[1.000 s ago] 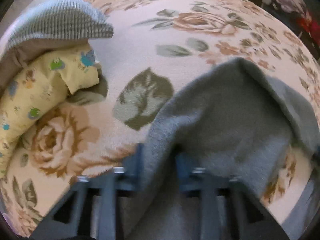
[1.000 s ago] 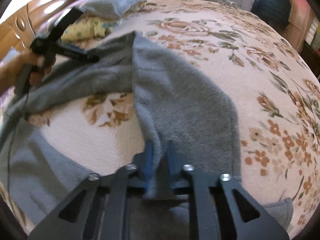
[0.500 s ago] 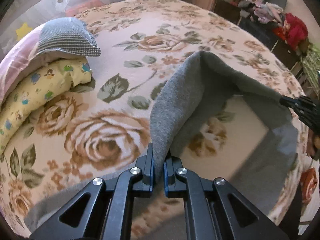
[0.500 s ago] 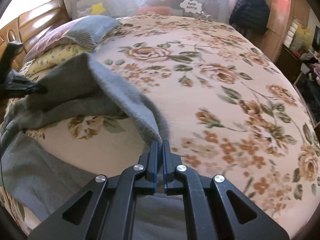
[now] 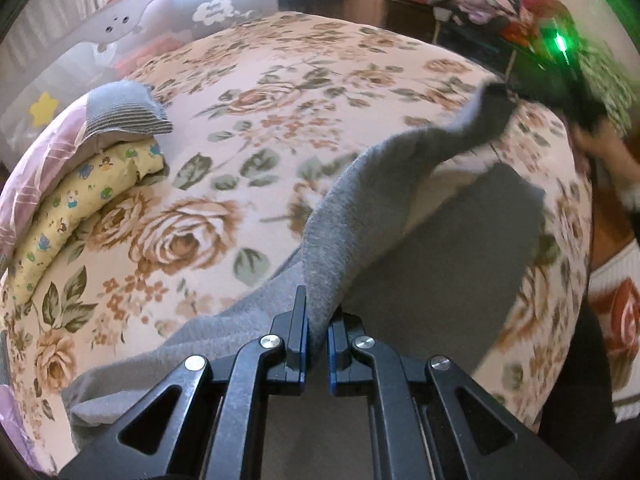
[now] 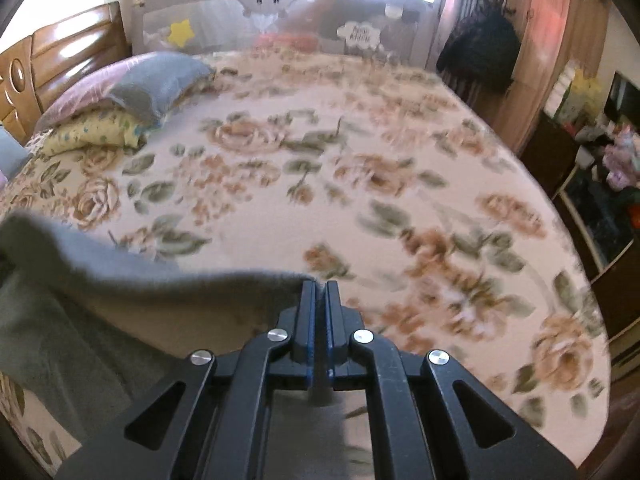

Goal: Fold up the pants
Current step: 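Lift both hems and fold the legs over toward the waistband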

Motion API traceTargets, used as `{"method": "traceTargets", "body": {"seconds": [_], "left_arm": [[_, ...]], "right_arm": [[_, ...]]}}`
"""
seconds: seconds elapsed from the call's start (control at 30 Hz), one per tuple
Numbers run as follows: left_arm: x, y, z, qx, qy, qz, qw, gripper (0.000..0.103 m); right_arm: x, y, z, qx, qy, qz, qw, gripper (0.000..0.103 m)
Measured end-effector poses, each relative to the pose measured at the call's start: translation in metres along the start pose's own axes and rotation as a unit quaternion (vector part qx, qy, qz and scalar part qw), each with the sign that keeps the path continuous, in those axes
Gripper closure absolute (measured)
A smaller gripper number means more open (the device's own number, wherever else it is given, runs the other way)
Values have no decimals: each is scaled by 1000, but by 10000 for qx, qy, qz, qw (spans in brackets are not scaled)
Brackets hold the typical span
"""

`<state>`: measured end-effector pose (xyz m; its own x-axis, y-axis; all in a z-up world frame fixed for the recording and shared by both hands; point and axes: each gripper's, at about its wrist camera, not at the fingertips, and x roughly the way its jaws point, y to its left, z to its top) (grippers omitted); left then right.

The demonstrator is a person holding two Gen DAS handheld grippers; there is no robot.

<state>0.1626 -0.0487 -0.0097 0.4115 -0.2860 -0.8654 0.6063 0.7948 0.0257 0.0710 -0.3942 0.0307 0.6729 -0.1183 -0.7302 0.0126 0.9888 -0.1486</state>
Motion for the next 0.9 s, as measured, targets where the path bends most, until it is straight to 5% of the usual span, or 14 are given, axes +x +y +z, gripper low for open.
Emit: {"method": "traceTargets", "body": {"seconds": [0.23,0.5,0.9], "left_arm": [[10,-39,-45,307,257,119,9991,98],[24,-38,-68,36,377,103,9992,97],[-9,3,-19,-312,-325,539,9975,97]], "right_arm": [[-13,-15,-45,-49,101,177,9998,98],[-5,-11,-105,227,441,508,9975,98],[-19,-11,-11,202,-436,428,9979,98]]}}
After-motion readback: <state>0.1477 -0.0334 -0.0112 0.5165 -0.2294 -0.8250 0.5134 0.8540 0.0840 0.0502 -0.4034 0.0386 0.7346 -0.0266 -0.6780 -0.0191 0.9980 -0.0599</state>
